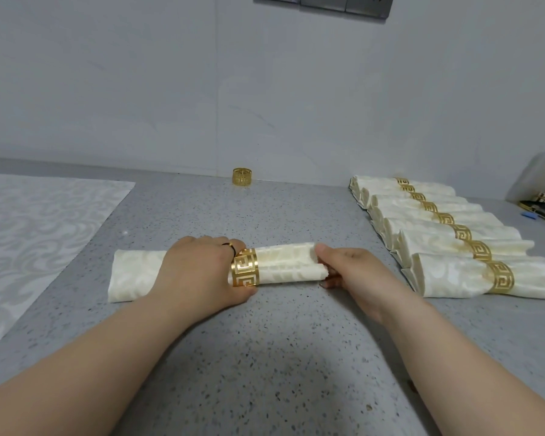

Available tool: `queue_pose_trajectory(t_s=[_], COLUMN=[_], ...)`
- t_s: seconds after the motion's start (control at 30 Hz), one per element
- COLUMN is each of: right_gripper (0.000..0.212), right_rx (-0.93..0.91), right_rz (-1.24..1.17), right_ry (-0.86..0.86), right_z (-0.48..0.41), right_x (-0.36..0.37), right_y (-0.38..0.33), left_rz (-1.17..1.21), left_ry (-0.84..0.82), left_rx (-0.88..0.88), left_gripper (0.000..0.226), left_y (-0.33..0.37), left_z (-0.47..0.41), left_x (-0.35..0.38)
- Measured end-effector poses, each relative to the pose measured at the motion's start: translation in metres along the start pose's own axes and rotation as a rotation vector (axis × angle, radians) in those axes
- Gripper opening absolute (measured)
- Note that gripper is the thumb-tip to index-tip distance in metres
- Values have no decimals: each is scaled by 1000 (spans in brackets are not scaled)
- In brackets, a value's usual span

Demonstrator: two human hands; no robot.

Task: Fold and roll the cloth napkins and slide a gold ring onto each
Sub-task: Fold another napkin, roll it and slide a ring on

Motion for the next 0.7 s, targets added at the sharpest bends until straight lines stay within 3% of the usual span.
queue_pose_trajectory(t_s=[0.13,0.33,0.53,0.7], right_gripper=[23,17,18,16], right_rx=[-13,83,96,95], right_rz=[14,-328,-356,-321], right_ry=[-7,-63,3,61], right_z=[5,2,-1,-3], right_x=[6,10,-2,-10], right_y=[2,4,6,9], left_rz=[-54,-35,-61,-58], left_ry=[32,34,-150,-199], left_rx=[79,61,-35,-59], left_gripper=[30,36,39,38], left_y=[12,12,-7,-10], left_z=[-2,-1,0,-1], left_x=[-1,-3,14,16])
Point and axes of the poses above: each hand's wrist, its own z-axis away from the middle knuckle, its own x-axis out of the palm, y = z × x, the point moved 9 cm from there along -z, towards the middle knuckle, and after that the axes turned 4 degrees about -z, right-handed, at the moved point
